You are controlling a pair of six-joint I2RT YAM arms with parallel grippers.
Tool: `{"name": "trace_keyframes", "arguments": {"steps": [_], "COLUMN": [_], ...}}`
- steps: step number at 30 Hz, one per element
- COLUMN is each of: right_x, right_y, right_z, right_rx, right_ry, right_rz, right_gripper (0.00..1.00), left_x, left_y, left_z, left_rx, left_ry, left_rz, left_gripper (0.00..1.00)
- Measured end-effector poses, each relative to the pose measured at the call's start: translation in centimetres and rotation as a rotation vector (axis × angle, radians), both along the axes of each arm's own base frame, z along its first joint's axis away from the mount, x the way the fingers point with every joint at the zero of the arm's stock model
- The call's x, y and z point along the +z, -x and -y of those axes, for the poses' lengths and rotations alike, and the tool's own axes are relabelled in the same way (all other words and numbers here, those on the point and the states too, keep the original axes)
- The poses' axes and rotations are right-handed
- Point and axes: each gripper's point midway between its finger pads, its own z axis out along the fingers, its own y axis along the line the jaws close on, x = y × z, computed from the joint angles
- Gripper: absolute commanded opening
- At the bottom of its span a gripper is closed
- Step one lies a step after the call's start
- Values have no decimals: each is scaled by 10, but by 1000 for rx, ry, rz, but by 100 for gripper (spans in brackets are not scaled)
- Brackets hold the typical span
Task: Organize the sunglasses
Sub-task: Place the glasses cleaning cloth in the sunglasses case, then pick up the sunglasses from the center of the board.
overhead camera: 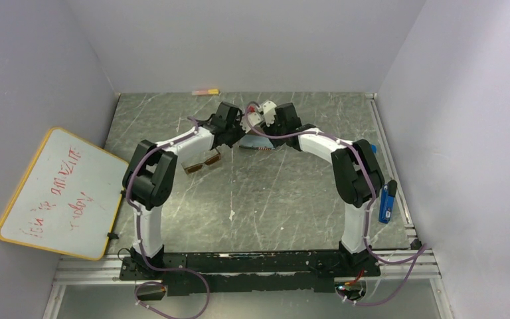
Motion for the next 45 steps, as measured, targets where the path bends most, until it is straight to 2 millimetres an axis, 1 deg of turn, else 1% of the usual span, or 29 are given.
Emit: {"name": "trace_keyframes", "arguments": {"steps": [3, 5, 8, 9, 10, 11, 12, 13, 14, 15, 16, 18, 22, 23, 24, 30, 35, 38, 41, 45], "right_x": [6, 14, 31, 39, 47, 52, 59, 65, 70, 75, 79, 84, 88, 89, 89, 89, 97, 101, 101, 101], "right_y": [7, 12, 22, 25, 28, 30, 33, 37, 41, 44, 47, 54, 67, 68, 70, 83, 93, 91, 91, 91], "right_z": [-4, -8, -14, -17, -19, -21, -23, -24, -26, -28, -30, -32, -36, -37, -38, -40, -39, -39, -39, -39], "right_rx": [22, 43, 84, 104, 121, 137, 154, 172, 188, 204, 220, 239, 275, 279, 285, 312, 332, 333, 330, 327], "right_ry": [3, -5, -21, -30, -36, -43, -48, -55, -64, -73, -84, -105, -140, -146, -154, -182, -202, -207, -208, -211], "right_rz": [7, 16, 35, 46, 58, 65, 74, 78, 80, 82, 84, 83, 64, 60, 55, 34, 48, 64, 63, 59], "right_gripper": [40, 45, 53, 56, 59, 62, 63, 64, 65, 72, 74, 75, 77, 95, 99, 100, 100, 100, 100, 100], "left_x": [6, 14, 31, 38, 44, 52, 58, 61, 64, 65, 64, 58, 38, 34, 31, 16, 2, -4, -15, -36], "left_y": [8, 14, 24, 28, 32, 36, 42, 46, 51, 57, 63, 72, 82, 83, 83, 76, 74, 74, 74, 76], "left_z": [-5, -8, -11, -12, -12, -13, -16, -18, -19, -21, -25, -32, -45, -49, -52, -71, -85, -92, -98, -99], "left_rx": [3, 1, -8, -14, -19, -24, -28, -34, -38, -42, -44, -44, -36, -29, -24, 10, 32, 43, 43, 39], "left_ry": [1, 5, 23, 32, 39, 49, 55, 54, 59, 62, 59, 50, 22, 15, 11, -11, -31, -37, -53, -78], "left_rz": [4, 11, 32, 39, 47, 56, 60, 62, 62, 56, 45, 19, -52, -69, -79, -113, -152, -174, -203, -247], "left_gripper": [48, 56, 69, 75, 81, 89, 95, 96, 96, 96, 96, 96, 84, 82, 80, 65, 64, 64, 62, 50]}}
